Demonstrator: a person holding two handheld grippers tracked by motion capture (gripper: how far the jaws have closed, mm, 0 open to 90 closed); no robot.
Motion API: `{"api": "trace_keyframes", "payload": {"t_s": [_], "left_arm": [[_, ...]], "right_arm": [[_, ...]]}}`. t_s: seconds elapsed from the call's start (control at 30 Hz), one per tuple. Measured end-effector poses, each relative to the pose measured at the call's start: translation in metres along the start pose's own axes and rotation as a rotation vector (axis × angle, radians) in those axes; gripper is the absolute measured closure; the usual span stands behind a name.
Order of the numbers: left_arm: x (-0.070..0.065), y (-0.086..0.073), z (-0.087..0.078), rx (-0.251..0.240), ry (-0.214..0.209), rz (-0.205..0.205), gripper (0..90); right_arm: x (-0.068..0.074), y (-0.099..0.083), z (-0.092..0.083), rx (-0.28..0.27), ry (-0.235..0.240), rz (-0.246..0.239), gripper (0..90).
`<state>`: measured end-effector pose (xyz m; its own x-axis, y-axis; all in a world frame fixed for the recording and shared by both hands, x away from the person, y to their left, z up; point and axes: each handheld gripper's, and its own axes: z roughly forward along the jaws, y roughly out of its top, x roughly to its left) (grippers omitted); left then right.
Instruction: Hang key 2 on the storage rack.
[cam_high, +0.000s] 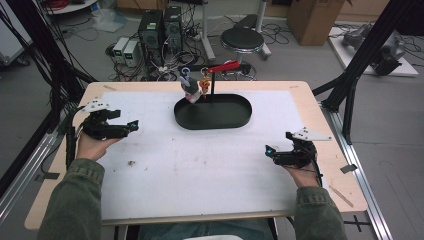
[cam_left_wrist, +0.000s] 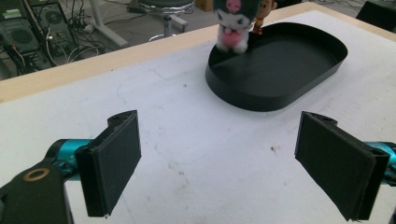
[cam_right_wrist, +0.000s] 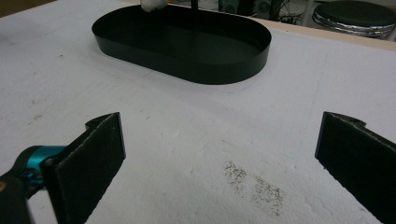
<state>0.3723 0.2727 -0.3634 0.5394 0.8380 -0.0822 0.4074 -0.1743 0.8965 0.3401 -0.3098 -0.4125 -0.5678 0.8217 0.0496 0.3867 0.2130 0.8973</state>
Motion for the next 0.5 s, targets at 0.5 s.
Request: {"api": "trace_keyframes", "payload": {"t_s": [0.5], "left_arm": [[-0.012, -0.033, -0.020, -0.048, 0.017, 0.001, 14.4]], "right_arm": [[0.001, 0.000, 0.001, 0.005, -0.001, -0.004, 0.5]]}}
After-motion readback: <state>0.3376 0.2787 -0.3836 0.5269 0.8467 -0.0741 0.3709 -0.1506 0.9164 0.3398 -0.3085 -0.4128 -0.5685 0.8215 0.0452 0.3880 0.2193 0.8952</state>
